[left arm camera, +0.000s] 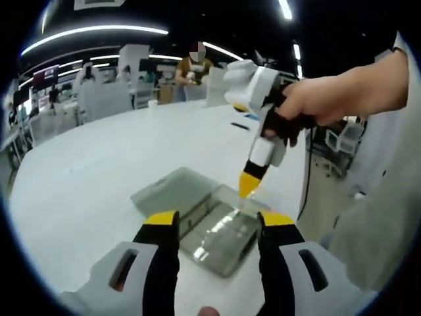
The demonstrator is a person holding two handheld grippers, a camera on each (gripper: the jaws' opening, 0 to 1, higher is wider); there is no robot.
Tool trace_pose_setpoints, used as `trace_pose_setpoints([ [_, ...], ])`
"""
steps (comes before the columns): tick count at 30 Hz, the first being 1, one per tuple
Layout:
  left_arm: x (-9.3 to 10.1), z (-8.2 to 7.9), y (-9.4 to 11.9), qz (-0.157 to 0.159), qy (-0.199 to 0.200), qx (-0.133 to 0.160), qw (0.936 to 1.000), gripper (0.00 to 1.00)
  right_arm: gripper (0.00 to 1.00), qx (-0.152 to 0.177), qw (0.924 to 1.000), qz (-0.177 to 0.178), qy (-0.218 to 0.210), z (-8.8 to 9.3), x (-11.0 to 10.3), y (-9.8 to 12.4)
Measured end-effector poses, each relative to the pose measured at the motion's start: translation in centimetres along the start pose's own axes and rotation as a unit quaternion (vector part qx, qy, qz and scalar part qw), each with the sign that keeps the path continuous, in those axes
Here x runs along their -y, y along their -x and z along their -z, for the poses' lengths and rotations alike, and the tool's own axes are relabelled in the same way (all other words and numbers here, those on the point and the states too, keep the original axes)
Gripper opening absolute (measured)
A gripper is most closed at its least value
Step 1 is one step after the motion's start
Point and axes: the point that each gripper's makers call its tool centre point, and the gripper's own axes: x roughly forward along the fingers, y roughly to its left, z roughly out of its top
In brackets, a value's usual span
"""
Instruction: Insert the divider into the dual guide fixture by aligning both edges with the guide slots and pushing it downward to the bottom, including one-sided entry, uneven engagement, binding, and posture correction.
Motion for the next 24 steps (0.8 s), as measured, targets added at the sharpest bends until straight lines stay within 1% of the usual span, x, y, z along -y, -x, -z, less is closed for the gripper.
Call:
trace_pose_setpoints([
  [8,0.04,0.24,-0.13,-0.001,0.002,-0.003,1.0,0.49,0.0,-0.006,1.0,0.002,-0.006,0.13,-0.03,-0.19],
  [14,0.0,0.32,-0.09,0.0,0.005,-0.004,1.0,0.5,0.0,-0.009,0.9999,0.002,-0.011,0.03,0.47,-0.55],
  [18,0.03,0.67,-0.11,0.001,0.007,-0.012,0.9999,0.53,0.0,-0.011,0.9998,0.001,-0.017,-0.04,0.73,-0.83],
  [24,0.29,0.76,-0.24,0.006,-0.004,-0.014,0.9999,0.58,0.0,-0.014,0.9997,0.002,-0.02,0.08,0.76,-0.82],
])
